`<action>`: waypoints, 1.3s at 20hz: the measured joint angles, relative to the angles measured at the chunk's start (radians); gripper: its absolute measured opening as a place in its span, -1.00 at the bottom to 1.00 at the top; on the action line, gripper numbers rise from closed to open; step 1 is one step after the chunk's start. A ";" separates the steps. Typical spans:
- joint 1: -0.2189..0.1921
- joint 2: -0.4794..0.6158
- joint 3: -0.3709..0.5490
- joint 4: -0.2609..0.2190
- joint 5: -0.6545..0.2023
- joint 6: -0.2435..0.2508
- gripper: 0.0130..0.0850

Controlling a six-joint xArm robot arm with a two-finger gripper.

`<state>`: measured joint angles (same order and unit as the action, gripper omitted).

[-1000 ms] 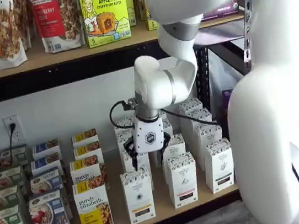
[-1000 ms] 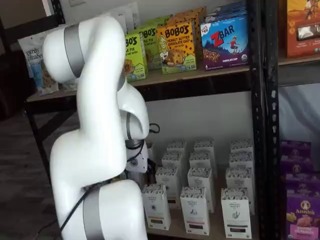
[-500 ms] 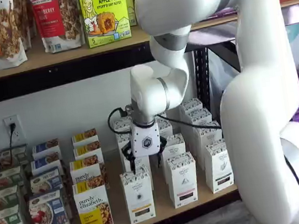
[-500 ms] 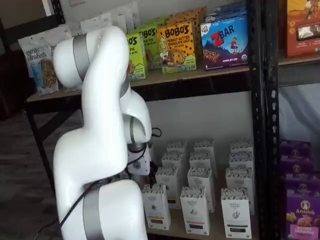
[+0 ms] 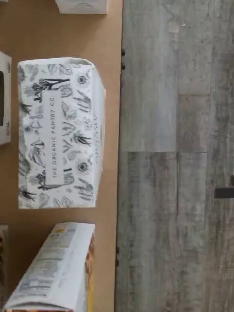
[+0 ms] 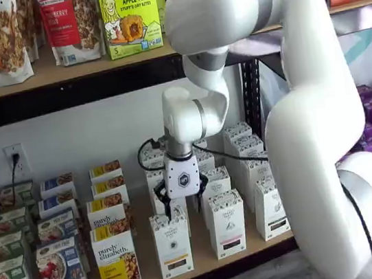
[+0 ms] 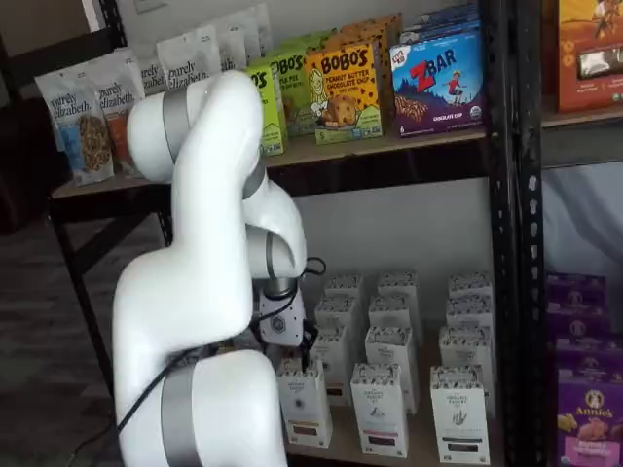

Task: Pick up the white box with a yellow strip in the middle, on the bottom shelf, the fourth box from the left

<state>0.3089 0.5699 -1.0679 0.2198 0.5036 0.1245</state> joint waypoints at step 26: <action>-0.044 0.261 -0.344 -0.022 0.093 -0.016 1.00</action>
<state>0.2646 0.8308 -1.4119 0.1983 0.5963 0.1085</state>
